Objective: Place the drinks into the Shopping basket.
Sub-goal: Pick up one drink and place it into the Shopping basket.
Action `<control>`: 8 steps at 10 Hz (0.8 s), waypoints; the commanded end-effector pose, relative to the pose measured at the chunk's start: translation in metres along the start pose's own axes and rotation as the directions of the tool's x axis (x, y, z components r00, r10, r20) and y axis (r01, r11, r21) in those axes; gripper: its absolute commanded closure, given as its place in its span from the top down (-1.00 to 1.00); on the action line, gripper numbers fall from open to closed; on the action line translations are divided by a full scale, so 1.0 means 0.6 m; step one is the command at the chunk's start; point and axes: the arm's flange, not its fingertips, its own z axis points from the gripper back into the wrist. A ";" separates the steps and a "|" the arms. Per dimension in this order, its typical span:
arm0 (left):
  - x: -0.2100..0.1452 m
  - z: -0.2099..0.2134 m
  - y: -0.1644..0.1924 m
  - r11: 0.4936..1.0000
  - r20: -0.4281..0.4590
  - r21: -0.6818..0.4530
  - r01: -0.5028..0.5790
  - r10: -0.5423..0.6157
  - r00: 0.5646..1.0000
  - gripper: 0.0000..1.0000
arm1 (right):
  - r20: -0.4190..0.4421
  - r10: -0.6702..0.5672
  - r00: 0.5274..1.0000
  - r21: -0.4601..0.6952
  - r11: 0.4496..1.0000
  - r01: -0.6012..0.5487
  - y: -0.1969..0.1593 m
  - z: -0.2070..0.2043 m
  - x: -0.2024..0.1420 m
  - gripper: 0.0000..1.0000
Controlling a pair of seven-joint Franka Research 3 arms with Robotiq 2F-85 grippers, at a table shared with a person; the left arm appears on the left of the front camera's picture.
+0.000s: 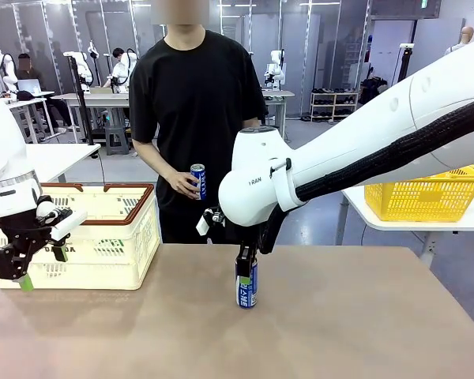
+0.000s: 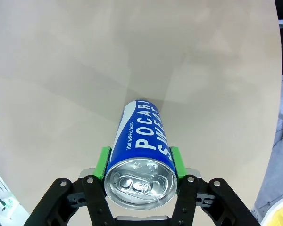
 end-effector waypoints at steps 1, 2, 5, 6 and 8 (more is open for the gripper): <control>0.003 0.001 -0.004 1.000 -0.006 0.002 -0.012 0.012 1.000 1.00 | 0.011 0.020 1.000 -0.010 1.000 -0.019 -0.002 0.003 -0.008 -0.28; 0.003 0.001 -0.004 1.000 -0.006 0.002 -0.012 0.012 1.000 1.00 | 0.011 0.022 1.000 -0.007 1.000 -0.021 -0.003 0.004 -0.010 0.19; 0.003 0.001 -0.004 1.000 -0.006 0.002 -0.012 0.012 1.000 1.00 | 0.015 0.026 1.000 0.005 1.000 -0.026 -0.004 0.005 -0.014 0.38; 0.003 0.001 -0.004 1.000 -0.006 0.002 -0.012 0.012 1.000 1.00 | 0.012 0.029 1.000 0.006 1.000 -0.029 -0.006 0.009 -0.016 0.69; 0.003 0.001 -0.004 1.000 -0.006 0.002 -0.012 0.012 1.000 1.00 | 0.006 0.052 0.999 -0.001 0.999 -0.052 -0.010 0.028 -0.023 1.00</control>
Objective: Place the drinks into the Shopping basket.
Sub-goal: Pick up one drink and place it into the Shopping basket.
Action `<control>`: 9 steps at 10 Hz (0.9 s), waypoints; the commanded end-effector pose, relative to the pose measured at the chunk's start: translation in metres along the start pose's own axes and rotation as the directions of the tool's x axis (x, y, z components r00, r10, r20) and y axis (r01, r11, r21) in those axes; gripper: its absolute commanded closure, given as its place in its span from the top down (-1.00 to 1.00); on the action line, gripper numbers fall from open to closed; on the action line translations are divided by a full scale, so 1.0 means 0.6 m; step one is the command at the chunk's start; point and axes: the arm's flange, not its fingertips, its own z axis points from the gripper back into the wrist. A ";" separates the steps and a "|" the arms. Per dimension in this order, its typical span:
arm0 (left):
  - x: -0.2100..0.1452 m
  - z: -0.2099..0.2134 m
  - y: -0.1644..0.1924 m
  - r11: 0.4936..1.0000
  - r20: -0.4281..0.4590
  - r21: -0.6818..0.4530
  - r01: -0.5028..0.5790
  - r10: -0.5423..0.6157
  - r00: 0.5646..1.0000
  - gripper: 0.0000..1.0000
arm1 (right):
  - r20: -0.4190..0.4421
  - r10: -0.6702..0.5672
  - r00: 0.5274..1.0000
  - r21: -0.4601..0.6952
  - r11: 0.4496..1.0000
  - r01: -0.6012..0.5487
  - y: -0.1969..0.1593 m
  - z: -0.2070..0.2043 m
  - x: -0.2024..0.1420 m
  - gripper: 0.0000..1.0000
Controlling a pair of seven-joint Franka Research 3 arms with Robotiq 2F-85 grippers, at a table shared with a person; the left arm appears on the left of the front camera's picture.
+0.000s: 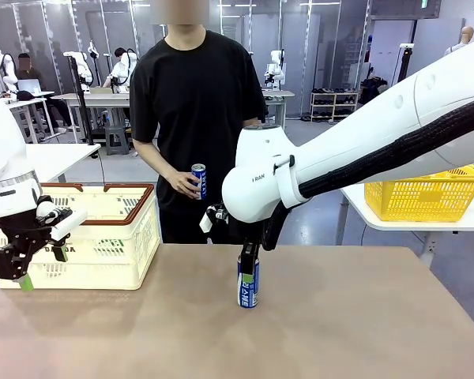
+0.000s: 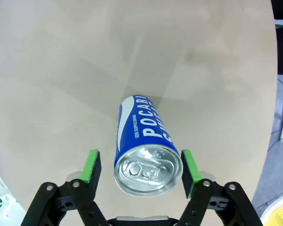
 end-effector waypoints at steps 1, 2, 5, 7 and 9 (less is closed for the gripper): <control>0.003 0.001 -0.004 1.000 -0.006 0.002 -0.012 0.012 1.000 1.00 | -0.006 0.045 0.999 0.020 0.999 -0.045 -0.001 0.026 -0.017 1.00; 0.003 0.001 -0.004 1.000 -0.006 0.002 -0.012 0.012 1.000 1.00 | -0.009 0.056 0.998 0.043 0.998 -0.055 -0.002 0.038 -0.024 1.00; 0.003 0.001 -0.004 1.000 -0.006 0.002 -0.012 0.012 1.000 1.00 | -0.006 0.040 0.999 0.066 0.997 -0.040 -0.025 0.076 -0.071 1.00; 0.003 0.001 -0.004 1.000 -0.006 0.002 -0.012 0.012 1.000 1.00 | -0.013 -0.037 0.999 0.045 0.998 0.037 -0.040 0.111 -0.150 1.00; 0.003 0.001 -0.004 1.000 -0.006 0.002 -0.012 0.012 1.000 1.00 | 0.007 -0.124 0.992 0.015 0.992 0.124 -0.032 0.153 -0.229 1.00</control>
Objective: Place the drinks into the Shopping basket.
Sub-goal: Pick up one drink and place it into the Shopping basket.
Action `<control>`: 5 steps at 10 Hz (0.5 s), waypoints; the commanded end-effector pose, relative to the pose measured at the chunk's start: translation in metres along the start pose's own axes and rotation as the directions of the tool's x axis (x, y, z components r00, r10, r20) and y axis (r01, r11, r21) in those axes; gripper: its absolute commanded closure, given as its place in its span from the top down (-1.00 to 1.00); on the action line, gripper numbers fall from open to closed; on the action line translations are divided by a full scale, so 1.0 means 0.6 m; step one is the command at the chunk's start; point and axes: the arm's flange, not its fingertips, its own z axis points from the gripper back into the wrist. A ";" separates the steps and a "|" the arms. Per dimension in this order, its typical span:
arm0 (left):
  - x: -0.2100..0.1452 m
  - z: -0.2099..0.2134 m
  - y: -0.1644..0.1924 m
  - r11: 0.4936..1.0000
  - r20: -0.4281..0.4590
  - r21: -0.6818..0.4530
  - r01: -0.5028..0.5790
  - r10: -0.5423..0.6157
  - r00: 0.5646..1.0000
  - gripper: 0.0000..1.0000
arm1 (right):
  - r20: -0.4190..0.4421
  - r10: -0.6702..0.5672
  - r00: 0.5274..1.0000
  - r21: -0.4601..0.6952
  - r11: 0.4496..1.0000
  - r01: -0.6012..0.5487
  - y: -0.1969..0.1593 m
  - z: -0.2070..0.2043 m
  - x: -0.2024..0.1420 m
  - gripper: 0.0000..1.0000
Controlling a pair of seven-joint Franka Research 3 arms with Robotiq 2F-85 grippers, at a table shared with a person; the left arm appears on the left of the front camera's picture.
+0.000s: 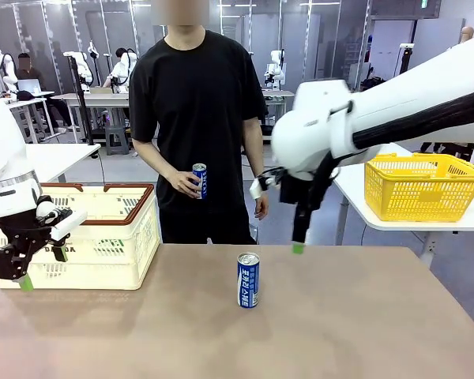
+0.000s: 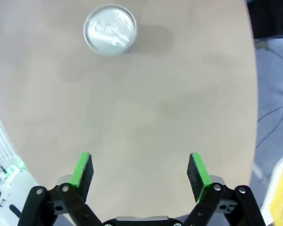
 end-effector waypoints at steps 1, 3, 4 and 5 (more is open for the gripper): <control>0.003 0.001 -0.003 1.000 -0.007 0.002 -0.011 0.011 1.000 1.00 | 0.041 -0.068 0.997 -0.016 0.997 0.069 0.027 0.030 -0.082 1.00; 0.003 0.001 -0.003 1.000 -0.007 0.002 -0.011 0.011 1.000 1.00 | 0.076 -0.222 0.972 -0.037 0.974 0.225 0.036 0.069 -0.168 1.00; 0.003 0.001 -0.003 1.000 -0.007 0.002 -0.011 0.011 1.000 1.00 | 0.098 -0.285 0.953 -0.053 0.955 0.291 0.042 0.079 -0.206 1.00; 0.003 0.001 -0.003 1.000 -0.007 0.002 -0.011 0.011 1.000 1.00 | 0.115 -0.351 0.929 -0.069 0.930 0.360 0.046 0.086 -0.241 1.00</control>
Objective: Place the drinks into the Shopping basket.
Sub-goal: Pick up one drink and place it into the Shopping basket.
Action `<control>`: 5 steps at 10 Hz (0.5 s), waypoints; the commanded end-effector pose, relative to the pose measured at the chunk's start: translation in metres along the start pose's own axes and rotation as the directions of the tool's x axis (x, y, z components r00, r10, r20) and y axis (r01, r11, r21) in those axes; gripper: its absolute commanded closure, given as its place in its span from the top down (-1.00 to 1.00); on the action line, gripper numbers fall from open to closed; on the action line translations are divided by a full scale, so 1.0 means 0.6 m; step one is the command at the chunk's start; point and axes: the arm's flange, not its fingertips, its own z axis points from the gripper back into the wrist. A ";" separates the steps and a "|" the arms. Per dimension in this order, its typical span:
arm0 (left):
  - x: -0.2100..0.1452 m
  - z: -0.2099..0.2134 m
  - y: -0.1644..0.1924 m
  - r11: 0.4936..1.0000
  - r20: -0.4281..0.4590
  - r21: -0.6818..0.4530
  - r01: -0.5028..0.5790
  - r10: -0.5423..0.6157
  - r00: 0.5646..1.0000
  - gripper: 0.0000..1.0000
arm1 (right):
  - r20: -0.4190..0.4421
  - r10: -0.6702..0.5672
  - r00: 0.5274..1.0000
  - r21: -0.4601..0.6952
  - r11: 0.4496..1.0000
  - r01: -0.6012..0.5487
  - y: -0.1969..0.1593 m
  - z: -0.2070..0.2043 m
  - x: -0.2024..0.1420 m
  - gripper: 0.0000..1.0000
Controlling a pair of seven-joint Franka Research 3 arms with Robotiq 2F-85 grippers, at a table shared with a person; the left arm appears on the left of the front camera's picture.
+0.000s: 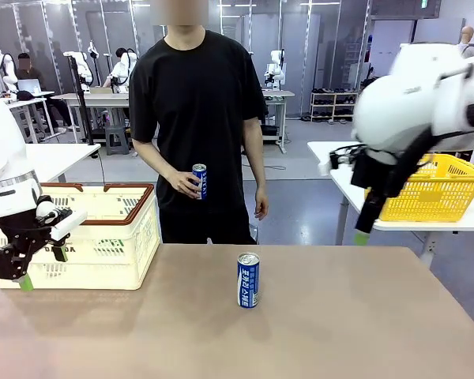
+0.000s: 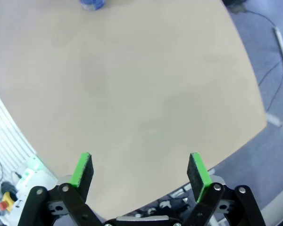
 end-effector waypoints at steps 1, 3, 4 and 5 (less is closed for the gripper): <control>0.003 0.001 -0.003 1.000 -0.007 0.002 -0.011 0.011 1.000 1.00 | 0.048 -0.157 0.986 -0.035 0.987 0.159 0.005 0.002 -0.053 1.00; 0.003 0.001 -0.003 1.000 -0.007 0.002 -0.011 0.011 1.000 1.00 | 0.067 -0.228 0.971 -0.032 0.973 0.230 -0.009 0.002 -0.087 1.00; 0.003 0.001 -0.003 1.000 -0.007 0.002 -0.011 0.011 1.000 1.00 | 0.062 -0.266 0.962 -0.043 0.962 0.269 -0.015 -0.002 -0.094 1.00; 0.003 0.001 -0.003 1.000 -0.007 0.002 -0.011 0.011 1.000 1.00 | 0.061 -0.306 0.950 -0.042 0.950 0.309 -0.022 -0.007 -0.099 1.00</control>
